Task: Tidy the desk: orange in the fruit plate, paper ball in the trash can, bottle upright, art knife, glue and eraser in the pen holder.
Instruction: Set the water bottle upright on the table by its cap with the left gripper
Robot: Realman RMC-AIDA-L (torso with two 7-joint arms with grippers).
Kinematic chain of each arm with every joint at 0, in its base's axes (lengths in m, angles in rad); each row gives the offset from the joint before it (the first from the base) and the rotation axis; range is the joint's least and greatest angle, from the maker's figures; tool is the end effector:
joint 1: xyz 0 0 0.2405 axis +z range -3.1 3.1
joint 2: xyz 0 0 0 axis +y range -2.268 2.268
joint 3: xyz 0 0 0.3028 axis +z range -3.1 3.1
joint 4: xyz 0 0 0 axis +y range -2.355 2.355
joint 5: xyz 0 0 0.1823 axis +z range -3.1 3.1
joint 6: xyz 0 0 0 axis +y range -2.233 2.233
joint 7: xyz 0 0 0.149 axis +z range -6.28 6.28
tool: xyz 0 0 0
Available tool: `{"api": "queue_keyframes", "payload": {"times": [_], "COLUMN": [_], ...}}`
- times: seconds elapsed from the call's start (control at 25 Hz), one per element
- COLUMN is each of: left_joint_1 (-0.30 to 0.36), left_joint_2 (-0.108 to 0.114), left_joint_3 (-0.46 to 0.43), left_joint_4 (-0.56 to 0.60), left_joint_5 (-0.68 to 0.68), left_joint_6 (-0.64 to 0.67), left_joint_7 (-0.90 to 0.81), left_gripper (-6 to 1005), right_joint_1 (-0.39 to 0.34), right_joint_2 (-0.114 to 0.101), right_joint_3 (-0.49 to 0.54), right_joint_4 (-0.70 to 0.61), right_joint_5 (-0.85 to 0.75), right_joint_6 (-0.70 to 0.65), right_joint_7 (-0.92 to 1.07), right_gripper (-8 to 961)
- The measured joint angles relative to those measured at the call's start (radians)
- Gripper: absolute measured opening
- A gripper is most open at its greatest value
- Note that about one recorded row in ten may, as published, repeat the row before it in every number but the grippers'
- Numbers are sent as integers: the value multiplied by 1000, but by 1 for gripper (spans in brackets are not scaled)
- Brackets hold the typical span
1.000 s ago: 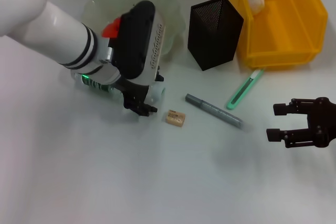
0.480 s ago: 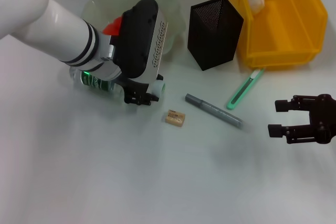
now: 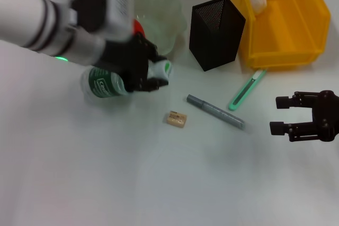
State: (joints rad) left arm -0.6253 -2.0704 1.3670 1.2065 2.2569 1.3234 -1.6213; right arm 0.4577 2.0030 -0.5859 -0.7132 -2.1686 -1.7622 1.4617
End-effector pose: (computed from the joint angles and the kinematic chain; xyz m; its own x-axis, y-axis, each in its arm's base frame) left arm -0.1911 0.3734 -0.0484 0.9777 -0.1591 -0.1371 -0.1891 -0.9510 -0.2448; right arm 0.3184 0.2928 0.0107 0.7838 -0.4630 -0.4138 -0.5277 -0.8479 -0.0508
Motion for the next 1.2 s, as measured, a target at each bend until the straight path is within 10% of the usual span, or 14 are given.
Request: {"api": "queue_keyframes", "payload": {"times": [0.52,0.92,1.2], "left_joint_1": [29,35,67], "left_joint_2": [29,109,101], "left_joint_3": [-557,-731,-785], "left_joint_4": [-132,-308,-340], "left_joint_5": [-165,-245,-252], "left_joint_6": [167,216,183], "left_joint_7": [-70,-77,-19], "left_gripper": [432,433,433], "right_joint_1": [14,16,18], "right_joint_2": [7,16,20], "right_joint_3": [-4,-7,-7], "right_joint_4": [0,0,0], "right_joint_5": [0,6,8], "right_joint_6": [-13,-30,-30], "right_joint_7": [-1,-1,-5], "right_gripper": [816,816,816]}}
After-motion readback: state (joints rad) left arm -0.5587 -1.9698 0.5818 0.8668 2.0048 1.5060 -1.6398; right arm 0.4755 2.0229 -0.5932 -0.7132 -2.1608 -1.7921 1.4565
